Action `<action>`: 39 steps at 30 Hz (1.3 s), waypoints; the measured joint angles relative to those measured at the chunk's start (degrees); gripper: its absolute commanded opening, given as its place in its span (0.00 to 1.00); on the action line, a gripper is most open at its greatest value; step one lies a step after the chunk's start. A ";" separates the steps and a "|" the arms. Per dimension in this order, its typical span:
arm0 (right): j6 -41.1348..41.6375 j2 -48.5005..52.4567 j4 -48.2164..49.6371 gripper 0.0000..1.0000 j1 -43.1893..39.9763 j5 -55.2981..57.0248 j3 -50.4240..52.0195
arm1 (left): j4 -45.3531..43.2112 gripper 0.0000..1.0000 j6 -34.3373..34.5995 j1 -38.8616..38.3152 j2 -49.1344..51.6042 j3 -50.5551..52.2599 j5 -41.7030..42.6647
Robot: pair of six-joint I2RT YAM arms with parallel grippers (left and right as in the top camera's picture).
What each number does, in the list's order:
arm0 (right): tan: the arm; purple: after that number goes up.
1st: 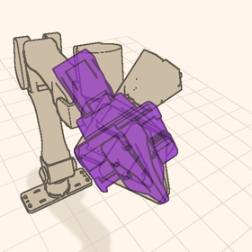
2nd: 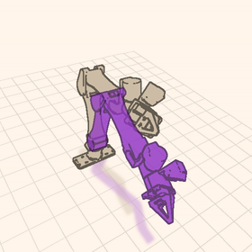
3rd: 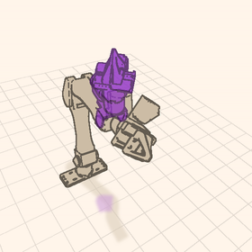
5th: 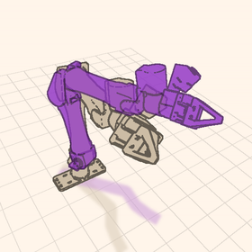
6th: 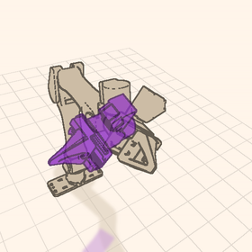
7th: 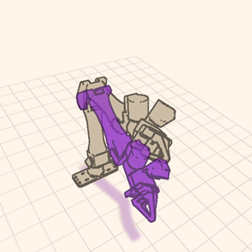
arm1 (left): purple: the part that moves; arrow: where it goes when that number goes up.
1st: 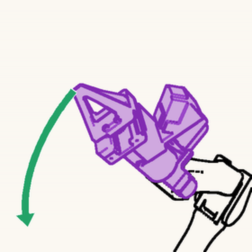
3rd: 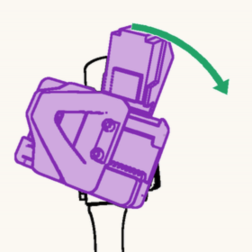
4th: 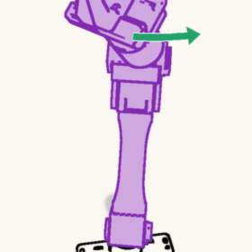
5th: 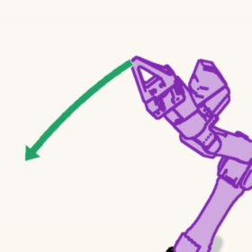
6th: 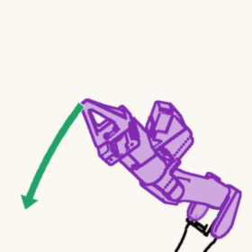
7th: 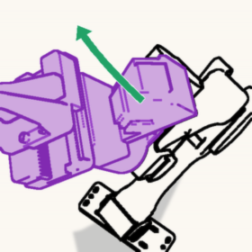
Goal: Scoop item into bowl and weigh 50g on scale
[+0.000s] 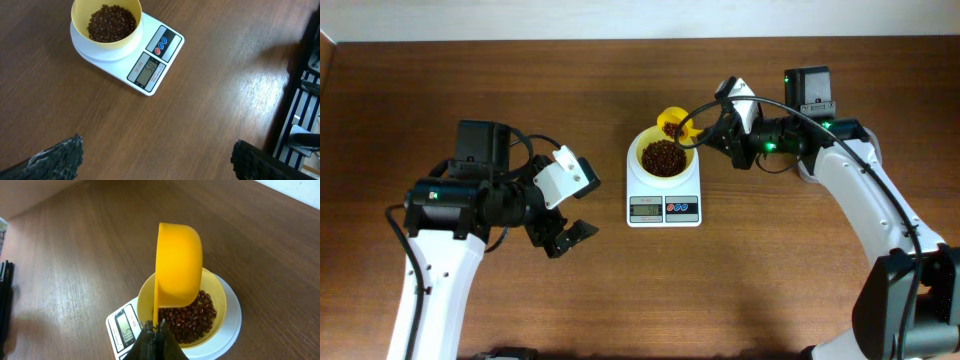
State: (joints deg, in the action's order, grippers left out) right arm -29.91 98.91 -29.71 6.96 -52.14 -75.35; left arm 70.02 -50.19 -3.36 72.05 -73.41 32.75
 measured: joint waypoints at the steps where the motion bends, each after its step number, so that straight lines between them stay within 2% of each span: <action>1: 0.00 0.00 0.00 0.04 0.00 0.00 0.00 | 0.00 0.99 0.00 0.00 0.00 0.00 0.00; 12: 0.26 -0.02 0.00 0.04 0.00 0.00 0.00 | 0.00 0.99 0.00 0.00 -0.02 0.00 0.00; 22: 11.85 -0.02 -0.02 0.04 0.00 -0.09 0.00 | 0.00 0.99 -0.02 0.00 -0.02 0.00 0.00; 27: 16.50 -0.02 -0.02 0.04 0.00 -5.09 0.00 | 0.00 0.99 0.00 0.00 -0.02 0.00 0.00; 30: 22.01 -0.02 0.00 0.04 -0.59 -6.34 0.00 | 0.00 0.99 -0.02 0.00 -0.02 0.00 0.00; 34: 27.87 -0.02 0.00 0.04 -6.19 -7.23 0.00 | 0.00 0.99 0.00 0.00 0.00 0.00 0.00; 39: 28.85 -0.02 -2.16 0.04 -17.29 -7.69 0.00 | 0.00 0.99 0.00 0.00 0.00 0.00 0.00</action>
State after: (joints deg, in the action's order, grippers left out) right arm -1.06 98.89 -31.88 -10.33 -59.83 -75.35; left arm 70.02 -50.19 -3.36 72.05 -73.41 32.75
